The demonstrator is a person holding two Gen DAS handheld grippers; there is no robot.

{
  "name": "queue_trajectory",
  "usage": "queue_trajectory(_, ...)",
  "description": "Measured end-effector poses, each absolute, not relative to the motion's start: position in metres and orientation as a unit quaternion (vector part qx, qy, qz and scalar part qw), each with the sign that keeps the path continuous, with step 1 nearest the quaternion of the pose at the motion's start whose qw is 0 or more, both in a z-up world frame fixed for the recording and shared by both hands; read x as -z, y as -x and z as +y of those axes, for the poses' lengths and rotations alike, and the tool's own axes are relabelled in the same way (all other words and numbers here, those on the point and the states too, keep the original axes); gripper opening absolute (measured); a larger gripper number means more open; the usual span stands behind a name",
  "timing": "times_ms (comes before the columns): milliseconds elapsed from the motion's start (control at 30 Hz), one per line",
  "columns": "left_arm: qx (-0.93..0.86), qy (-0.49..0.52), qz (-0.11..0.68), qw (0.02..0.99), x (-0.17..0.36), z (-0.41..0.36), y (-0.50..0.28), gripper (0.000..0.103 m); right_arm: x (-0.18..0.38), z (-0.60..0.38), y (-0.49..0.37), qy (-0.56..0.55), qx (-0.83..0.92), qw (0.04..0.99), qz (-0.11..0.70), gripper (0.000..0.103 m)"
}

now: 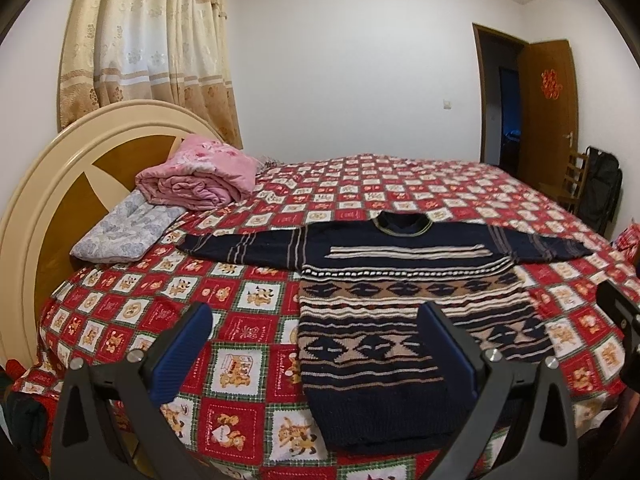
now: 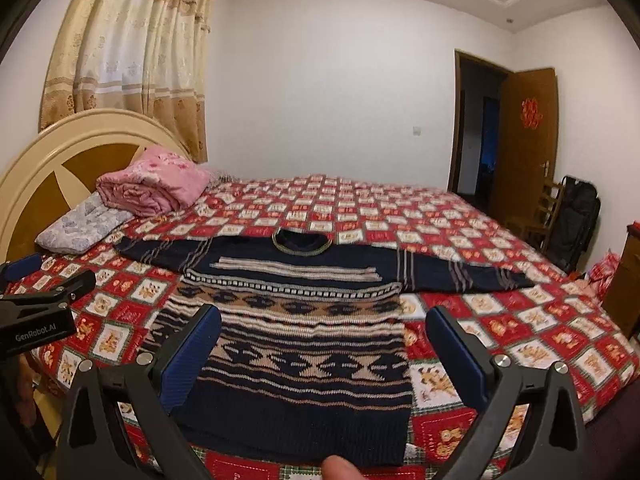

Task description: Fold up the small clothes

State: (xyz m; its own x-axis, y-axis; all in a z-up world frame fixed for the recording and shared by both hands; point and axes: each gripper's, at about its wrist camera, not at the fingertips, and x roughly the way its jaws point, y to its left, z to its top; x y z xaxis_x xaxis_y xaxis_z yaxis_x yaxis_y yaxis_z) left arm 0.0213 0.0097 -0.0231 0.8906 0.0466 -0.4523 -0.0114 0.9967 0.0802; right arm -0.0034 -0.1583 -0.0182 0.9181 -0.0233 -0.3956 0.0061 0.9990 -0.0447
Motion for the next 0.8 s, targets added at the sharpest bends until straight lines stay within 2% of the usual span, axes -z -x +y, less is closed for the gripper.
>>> queue_trajectory(467,-0.016,-0.074,0.312,0.947,0.075,-0.013,-0.107,0.103,0.062,-0.205,-0.074,0.004,0.048,0.960,0.275,0.102)
queue_trajectory(800,0.011,-0.097,0.324,0.941,0.089,-0.051,-0.162,0.103,0.084,-0.254,-0.133,0.001,0.082,0.951,0.298,0.102)
